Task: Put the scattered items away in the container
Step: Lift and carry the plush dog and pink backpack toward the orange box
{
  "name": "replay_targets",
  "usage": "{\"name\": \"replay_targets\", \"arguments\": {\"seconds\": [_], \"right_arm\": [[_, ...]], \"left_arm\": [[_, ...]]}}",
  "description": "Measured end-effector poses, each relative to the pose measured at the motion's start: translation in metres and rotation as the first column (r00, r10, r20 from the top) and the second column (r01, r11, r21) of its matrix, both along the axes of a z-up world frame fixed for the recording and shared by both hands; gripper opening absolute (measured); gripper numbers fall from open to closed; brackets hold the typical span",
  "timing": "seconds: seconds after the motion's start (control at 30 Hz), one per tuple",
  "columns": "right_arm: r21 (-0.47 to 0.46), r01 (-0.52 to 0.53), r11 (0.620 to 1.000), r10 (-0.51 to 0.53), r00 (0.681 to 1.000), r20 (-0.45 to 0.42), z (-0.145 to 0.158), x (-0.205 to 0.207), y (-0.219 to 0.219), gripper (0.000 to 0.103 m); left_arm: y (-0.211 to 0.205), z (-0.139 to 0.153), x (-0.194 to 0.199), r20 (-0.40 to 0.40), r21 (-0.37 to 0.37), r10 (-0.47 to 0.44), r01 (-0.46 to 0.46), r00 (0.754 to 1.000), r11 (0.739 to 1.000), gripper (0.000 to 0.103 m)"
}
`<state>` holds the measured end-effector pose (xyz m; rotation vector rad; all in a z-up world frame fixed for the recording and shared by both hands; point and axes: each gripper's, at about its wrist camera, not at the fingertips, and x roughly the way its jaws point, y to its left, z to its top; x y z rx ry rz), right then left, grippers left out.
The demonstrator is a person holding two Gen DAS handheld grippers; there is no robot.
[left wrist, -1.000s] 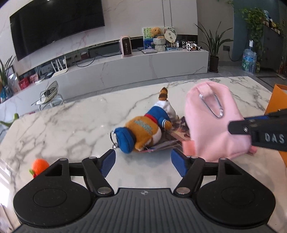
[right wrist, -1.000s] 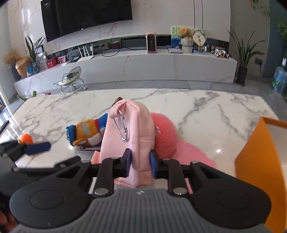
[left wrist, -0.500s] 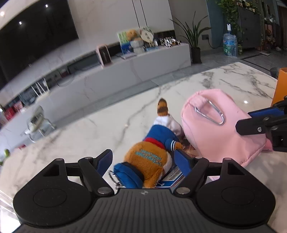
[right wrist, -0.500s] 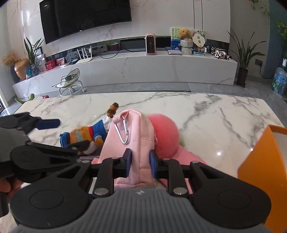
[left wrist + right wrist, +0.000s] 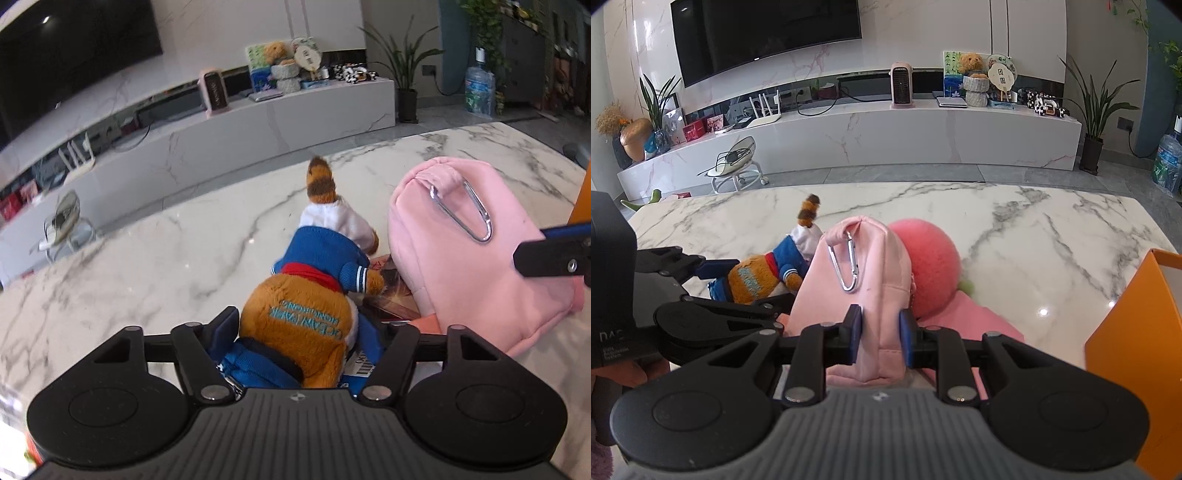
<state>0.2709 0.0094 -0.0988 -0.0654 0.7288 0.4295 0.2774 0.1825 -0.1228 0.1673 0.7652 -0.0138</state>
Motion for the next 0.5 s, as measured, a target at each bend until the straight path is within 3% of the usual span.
{"name": "replay_targets", "arguments": {"seconds": [0.33,0.5], "right_arm": [[-0.033,0.007,0.999,-0.007,1.000,0.005,0.011,-0.016,-0.002,0.023],[-0.031,-0.003,1.000,0.002,0.999,-0.036,0.017,-0.033,-0.007,0.023]], "left_arm": [[0.002,0.019,-0.031,-0.002,-0.051,0.067,-0.067,0.998,0.996,0.069],[-0.001,0.035,-0.057,0.016,-0.067,0.103,-0.102,0.995,0.993,0.069]]}}
